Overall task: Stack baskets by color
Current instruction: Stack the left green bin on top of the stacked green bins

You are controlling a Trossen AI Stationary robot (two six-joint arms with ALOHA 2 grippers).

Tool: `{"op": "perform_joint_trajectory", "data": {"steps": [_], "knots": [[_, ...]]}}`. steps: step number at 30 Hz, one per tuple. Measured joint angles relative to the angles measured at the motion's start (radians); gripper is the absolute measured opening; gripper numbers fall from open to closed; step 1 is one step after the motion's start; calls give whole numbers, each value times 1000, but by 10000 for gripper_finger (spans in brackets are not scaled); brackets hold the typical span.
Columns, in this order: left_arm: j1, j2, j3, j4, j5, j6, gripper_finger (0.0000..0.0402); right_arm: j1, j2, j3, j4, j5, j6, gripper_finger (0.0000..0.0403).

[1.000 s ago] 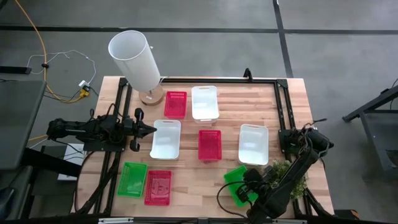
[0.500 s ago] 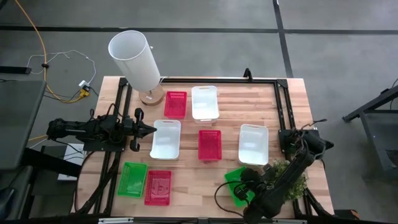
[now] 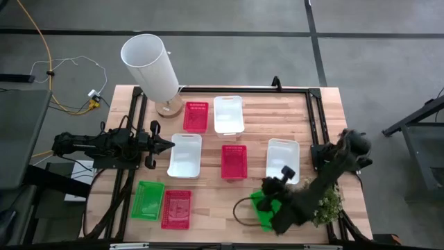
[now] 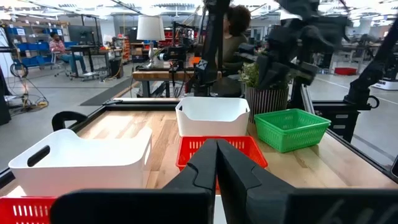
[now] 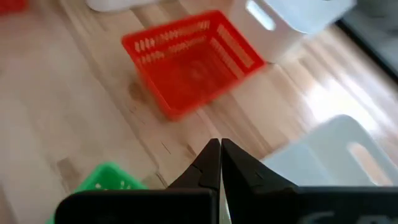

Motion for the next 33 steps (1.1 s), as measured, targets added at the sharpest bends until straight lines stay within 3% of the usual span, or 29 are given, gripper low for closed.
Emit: {"op": "perform_joint_trajectory", "data": {"steps": [4,7,11,14,17,25,33], "knots": [[0,0,0,0,0,0,0,-69,-230,-278,422,46,-259,0],[0,0,0,0,0,0,0,-142,-373,-498,876,27,-567,0],[0,0,0,0,0,0,0,-264,-464,-748,1551,-199,-980,0],[0,0,0,0,0,0,0,-343,-469,-858,1902,-363,-1175,0],[0,0,0,0,0,0,0,-408,-470,-898,2001,-428,-1243,0],[0,0,0,2,0,-4,0,-526,-469,-901,1980,-484,-1265,0],[0,0,0,9,-3,-149,0,-601,-469,-901,1990,-608,-1255,0]]}}
